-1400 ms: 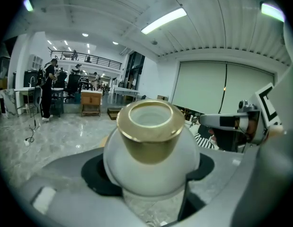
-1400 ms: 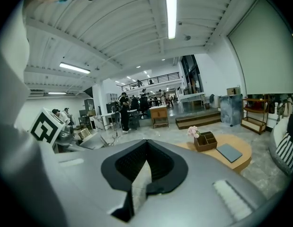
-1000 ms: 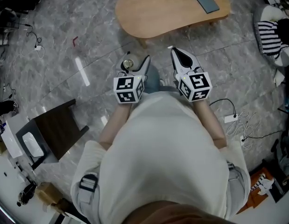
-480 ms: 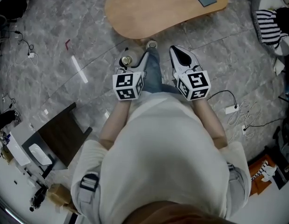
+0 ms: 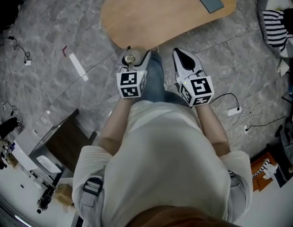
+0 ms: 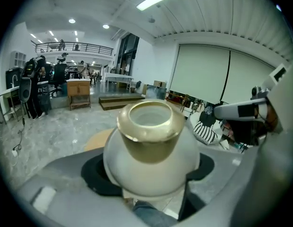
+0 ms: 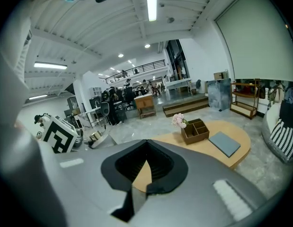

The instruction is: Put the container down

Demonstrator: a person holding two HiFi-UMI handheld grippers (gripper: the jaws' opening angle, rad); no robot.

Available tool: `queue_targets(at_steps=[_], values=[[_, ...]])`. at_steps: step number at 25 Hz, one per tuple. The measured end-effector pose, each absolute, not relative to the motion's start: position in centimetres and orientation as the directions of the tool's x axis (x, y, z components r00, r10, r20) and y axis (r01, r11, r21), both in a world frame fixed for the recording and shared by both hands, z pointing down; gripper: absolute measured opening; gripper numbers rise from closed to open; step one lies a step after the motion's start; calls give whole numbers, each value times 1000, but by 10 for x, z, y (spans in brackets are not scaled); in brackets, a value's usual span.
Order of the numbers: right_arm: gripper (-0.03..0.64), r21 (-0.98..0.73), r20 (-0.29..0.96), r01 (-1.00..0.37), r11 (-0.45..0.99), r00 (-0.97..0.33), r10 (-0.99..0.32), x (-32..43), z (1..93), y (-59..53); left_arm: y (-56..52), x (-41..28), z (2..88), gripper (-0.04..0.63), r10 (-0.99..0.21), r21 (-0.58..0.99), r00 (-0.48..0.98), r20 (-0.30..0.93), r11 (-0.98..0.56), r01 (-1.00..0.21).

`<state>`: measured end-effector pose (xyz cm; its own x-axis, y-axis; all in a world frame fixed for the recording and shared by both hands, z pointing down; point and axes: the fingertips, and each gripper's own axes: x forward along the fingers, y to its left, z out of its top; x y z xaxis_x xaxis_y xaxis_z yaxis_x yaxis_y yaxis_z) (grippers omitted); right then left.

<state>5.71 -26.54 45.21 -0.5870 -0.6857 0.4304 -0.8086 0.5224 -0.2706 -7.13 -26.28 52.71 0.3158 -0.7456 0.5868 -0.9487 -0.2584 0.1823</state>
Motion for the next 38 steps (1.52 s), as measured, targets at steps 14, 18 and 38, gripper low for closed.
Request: queue_targets(at_steps=[14,18,38], values=[[2,-289,548,-829,480,-554,-627,45,552,-342,-367,-76,670,348,-654,153,316,687,-295,-943],[2,-293,567,-832,470,-547,-616,44,576,-352,-385,-71,708,348,-623,144,314,716,-307,-941],[2,-359,652,-837,413,-541,-531,41,666,-368,-440,-53,832,348,-569,19,282,773,-423,-906]])
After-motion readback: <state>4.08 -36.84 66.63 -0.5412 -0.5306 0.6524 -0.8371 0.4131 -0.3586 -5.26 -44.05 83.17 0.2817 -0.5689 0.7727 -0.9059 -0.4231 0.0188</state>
